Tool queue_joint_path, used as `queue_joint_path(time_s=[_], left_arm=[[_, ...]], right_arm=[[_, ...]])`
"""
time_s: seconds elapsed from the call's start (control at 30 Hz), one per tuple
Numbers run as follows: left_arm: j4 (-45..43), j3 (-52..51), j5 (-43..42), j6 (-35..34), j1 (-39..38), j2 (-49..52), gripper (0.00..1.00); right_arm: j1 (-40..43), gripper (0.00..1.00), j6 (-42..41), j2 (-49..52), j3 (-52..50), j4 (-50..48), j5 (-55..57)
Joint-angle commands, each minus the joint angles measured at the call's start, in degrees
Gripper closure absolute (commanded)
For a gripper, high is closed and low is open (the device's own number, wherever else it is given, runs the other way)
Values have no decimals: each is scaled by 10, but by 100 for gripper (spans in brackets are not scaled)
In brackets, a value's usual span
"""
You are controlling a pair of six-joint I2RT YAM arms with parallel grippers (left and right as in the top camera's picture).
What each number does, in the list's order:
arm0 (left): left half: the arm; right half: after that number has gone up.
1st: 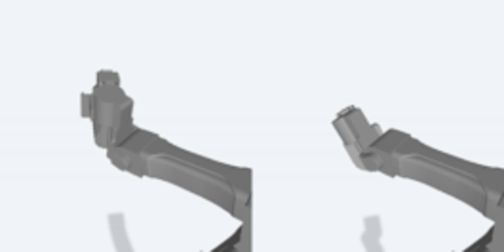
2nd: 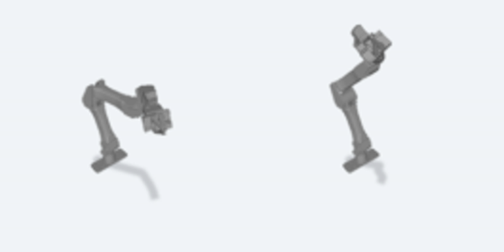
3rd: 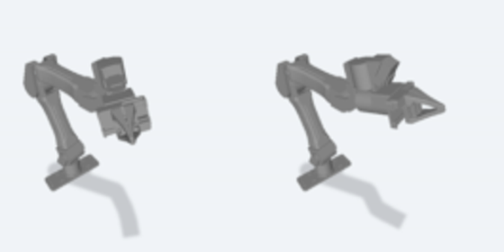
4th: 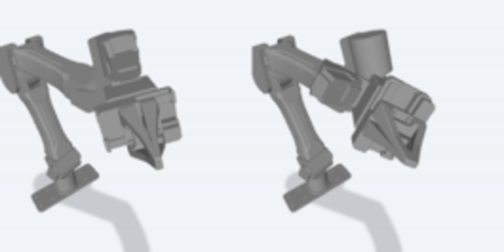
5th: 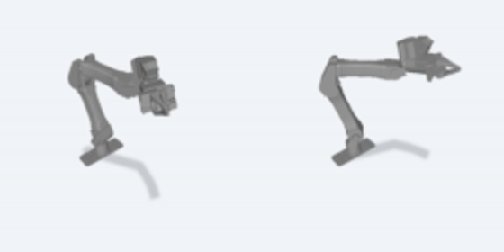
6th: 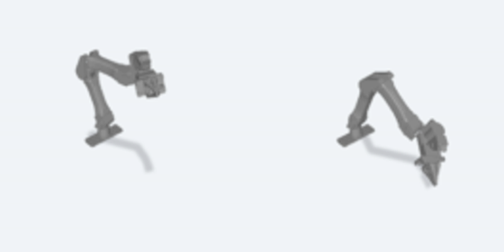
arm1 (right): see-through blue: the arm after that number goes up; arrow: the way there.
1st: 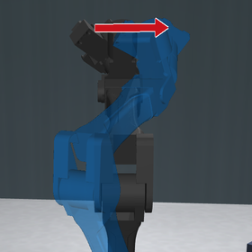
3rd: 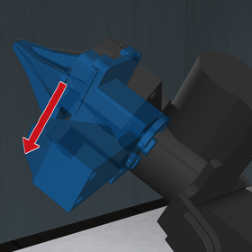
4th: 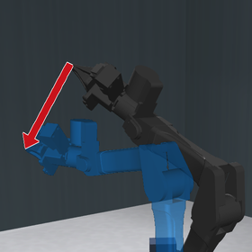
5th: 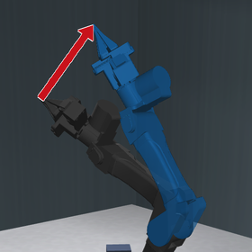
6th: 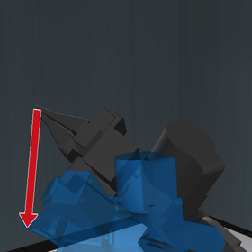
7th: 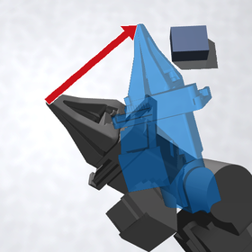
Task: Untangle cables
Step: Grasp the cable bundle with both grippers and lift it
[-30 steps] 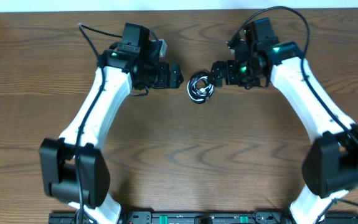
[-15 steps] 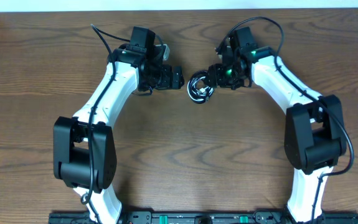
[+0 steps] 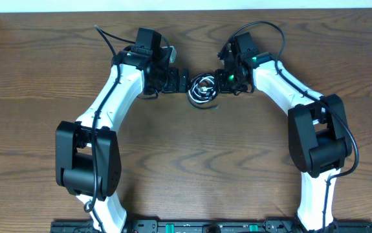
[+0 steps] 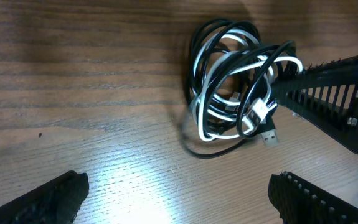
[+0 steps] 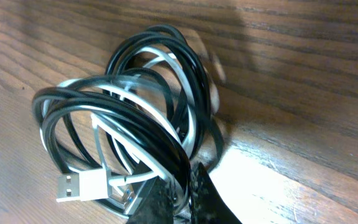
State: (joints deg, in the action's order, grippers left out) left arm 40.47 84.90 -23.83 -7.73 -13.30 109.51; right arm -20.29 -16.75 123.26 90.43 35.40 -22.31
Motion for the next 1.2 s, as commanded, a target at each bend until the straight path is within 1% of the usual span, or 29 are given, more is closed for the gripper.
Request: queue_joint_path(time_s=[0.0, 0.17, 0.37, 0.47, 0.63, 0.77, 0.8, 0.87, 0.9, 0.97, 1.0, 1.03, 1.07, 1.1, 1.17], left_arm=[[2, 7, 3, -3, 0, 7, 2], [2, 5, 3, -35, -1, 7, 2], [8, 5, 3, -73, -1, 7, 2], [8, 5, 3, -81, -1, 7, 2], [10, 5, 3, -81, -7, 7, 2], [10, 5, 3, -80, -19, 7, 17], [10, 5, 4, -80, -22, 7, 19], [10, 5, 10, -80, -27, 7, 29], [10, 5, 18, -80, -28, 7, 36], [12, 5, 42, -81, -28, 7, 60], [14, 5, 49, -81, -28, 7, 68], [15, 5, 51, -81, -27, 7, 81], [15, 5, 50, -85, -26, 7, 88], [15, 5, 48, -101, -26, 7, 92], [14, 6, 16, -113, -26, 3, 92]], right_arm=[[-2, 99, 0, 3, 9, 1, -34], [0, 99, 0, 0, 11, 1, -132], [21, 99, 0, -28, 11, 2, -309], [31, 99, 0, -50, 11, 7, -356], [38, 99, 1, -90, 11, 29, -359], [38, 99, 1, -116, 11, 32, -359], [38, 99, 1, -123, 11, 32, -358], [41, 98, 1, -135, 11, 32, -349], [43, 99, 1, -140, 11, 32, -344], [50, 98, 0, -153, 11, 39, -314], [53, 99, 0, -158, 11, 47, -291], [58, 98, 0, -166, 11, 64, -250], [61, 99, 0, -170, 11, 78, -218], [61, 96, 0, -172, 11, 95, -181], [60, 91, 0, -172, 11, 131, -106]])
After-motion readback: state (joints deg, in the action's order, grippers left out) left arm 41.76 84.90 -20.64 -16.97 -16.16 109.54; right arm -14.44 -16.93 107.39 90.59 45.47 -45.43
